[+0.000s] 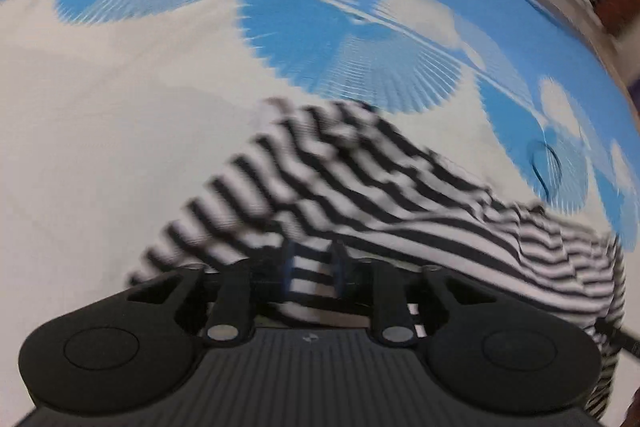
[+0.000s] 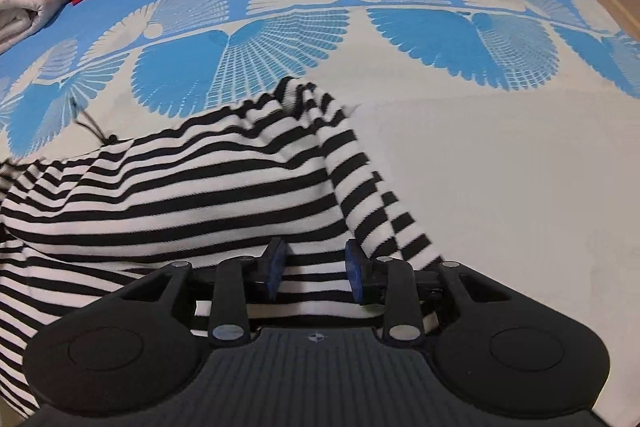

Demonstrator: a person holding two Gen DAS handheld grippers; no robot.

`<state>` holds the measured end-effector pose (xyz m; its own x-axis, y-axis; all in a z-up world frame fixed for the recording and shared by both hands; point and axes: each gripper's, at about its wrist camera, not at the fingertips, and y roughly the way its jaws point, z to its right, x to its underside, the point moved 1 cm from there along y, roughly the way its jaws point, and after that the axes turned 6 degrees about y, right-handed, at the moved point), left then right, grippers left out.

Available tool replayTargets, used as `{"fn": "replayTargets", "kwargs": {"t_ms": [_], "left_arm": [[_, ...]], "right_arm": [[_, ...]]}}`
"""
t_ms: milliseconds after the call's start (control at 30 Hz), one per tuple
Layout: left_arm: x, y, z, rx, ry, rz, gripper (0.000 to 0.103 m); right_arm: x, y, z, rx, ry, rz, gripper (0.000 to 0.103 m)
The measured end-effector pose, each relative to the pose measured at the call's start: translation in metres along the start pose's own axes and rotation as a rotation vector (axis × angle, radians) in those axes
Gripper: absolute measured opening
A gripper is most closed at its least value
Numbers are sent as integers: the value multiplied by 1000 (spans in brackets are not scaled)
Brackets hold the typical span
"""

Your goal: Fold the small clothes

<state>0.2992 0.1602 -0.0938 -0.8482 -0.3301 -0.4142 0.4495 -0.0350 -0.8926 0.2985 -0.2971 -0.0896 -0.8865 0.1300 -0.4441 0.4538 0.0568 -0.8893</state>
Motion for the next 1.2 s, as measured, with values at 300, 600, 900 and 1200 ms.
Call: {"fn": "replayTargets", "kwargs": {"t_ms": [300, 600, 900, 1200], "left_arm": [[8, -47, -43, 66, -17, 53, 23], [54, -31, -40, 68, 273, -192, 39], [55, -107, -90, 178, -86, 20, 42], [86, -67, -118, 180, -483, -235, 47]], "right_arm": [[9, -46, 21, -90, 38, 70, 37], [41, -37, 45, 44, -1, -103, 43], [41, -146, 49, -67, 42, 298, 48], [63, -159, 57, -84, 8, 342, 54]]}}
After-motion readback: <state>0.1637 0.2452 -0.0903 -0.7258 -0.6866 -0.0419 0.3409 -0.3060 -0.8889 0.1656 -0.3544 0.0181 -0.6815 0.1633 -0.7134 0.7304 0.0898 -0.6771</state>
